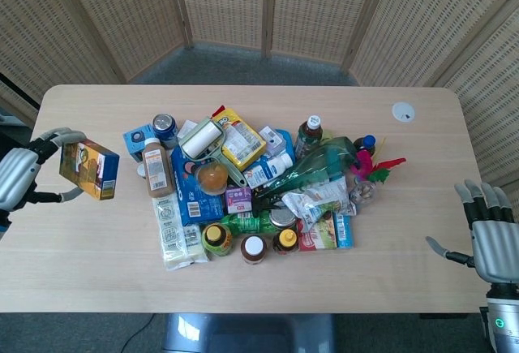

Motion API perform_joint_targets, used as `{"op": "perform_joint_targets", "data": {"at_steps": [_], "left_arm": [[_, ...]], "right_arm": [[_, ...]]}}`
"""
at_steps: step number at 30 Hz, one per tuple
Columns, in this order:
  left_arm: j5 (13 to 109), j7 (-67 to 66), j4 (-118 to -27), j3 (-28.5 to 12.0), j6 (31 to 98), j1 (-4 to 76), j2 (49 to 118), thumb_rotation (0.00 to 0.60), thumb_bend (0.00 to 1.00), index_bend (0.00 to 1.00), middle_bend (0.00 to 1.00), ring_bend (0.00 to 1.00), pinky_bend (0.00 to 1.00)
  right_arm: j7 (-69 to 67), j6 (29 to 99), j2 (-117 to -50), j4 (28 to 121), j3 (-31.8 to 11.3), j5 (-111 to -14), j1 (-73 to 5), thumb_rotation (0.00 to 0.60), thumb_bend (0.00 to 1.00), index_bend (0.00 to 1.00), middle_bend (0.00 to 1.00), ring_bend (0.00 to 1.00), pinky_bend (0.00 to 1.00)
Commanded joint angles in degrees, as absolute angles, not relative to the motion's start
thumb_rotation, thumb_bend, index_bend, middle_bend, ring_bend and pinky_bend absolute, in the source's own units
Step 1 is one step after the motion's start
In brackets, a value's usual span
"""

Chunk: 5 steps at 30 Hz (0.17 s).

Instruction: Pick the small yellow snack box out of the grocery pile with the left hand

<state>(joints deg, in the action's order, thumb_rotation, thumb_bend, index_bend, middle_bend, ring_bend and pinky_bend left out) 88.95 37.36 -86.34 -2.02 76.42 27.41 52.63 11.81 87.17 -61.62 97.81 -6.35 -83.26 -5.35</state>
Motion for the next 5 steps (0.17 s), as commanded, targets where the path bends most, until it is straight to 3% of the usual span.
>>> {"op": "perform_joint_targets", "data": {"at_steps": [1,5], "left_arm": [[88.83,37.49,-86.81,-2.45,75.83,27.62,52.37,0.6,0.28,0.52,0.51,0.57,0.42],[88.97,37.01,-86.73,-2.67,74.73,27.8,52.87,0.6,0.28,0.52,0.51,0.57,0.41]], "right_arm": [[11.71,87.17,-61.6,97.74,-6.3,-83.19,-5.25,0.346,0.18,0.04,0.04,0.0,0.0],[11.95,87.11,-61.41,97.94,-6.46,-83.29,-5.4,0.344,0.18,0.04,0.04,0.0,0.0]]}}
